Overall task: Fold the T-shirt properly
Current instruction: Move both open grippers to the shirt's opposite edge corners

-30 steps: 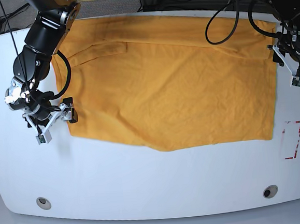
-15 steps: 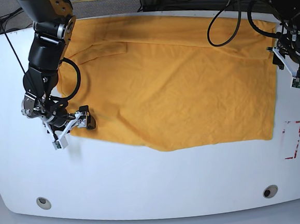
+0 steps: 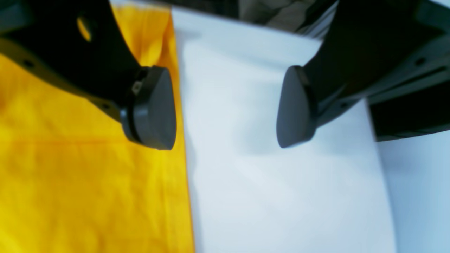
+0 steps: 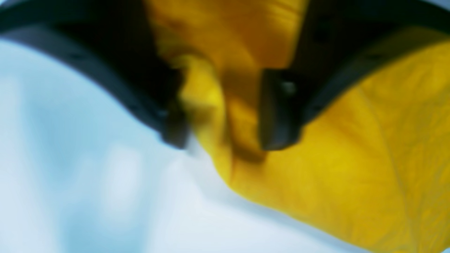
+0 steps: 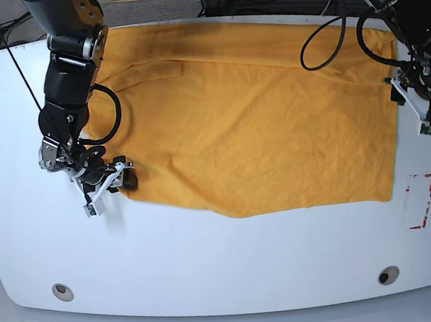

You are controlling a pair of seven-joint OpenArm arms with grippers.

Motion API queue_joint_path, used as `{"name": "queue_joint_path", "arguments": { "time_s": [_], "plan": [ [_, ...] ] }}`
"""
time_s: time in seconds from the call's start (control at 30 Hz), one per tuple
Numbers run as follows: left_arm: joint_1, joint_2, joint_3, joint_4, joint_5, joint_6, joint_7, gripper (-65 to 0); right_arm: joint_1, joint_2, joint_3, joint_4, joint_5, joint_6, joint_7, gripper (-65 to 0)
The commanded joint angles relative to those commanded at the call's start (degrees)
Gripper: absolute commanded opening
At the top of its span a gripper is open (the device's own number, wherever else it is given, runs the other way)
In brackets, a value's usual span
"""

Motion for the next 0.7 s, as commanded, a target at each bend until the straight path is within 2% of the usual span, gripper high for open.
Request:
{"name": "queue_joint_path", "arguments": {
  "time_s": [0.1,0.17,0.4,0.5,0.53,0.7],
  "plan": [
    [-4.8,-0.3,0.0,-4.1,0.3,0.0,-2.2,-22.4,0.0,0.2,-0.1,0.0,0.0,0.00,-0.1,-61.8],
    [-8.1,-0.3,0.0,-6.9,0.4,0.0,-5.0,-22.4,0.0,0.3,-0.1,0.1,0.0,0.00,-0.4,-64.2],
    [-15.6,-0.3,0.0,-17.8,0.4,0.0,-13.3,-22.4,0.0,1.0,0.0,0.1,0.0,0.00,-0.4,-64.7],
    [-19.2,-0.3,0.1,-23.9,0.4,0.0,-19.1,-22.4,0.0,1.5,-0.1,0.1,0.0,0.00,-0.4,-64.8],
    [-20.5,-0.2,0.1,-27.2,0.4,0.0,-22.2,-22.4,0.0,1.5,-0.1,0.2,0.0,0.00,-0.4,-64.8],
    [-24.2,-0.2,0.1,-37.1,0.4,1.0,-30.5,-22.4,-0.2,1.6,-0.1,1.6,0.0,0.00,-0.5,-64.8]
  ]
}}
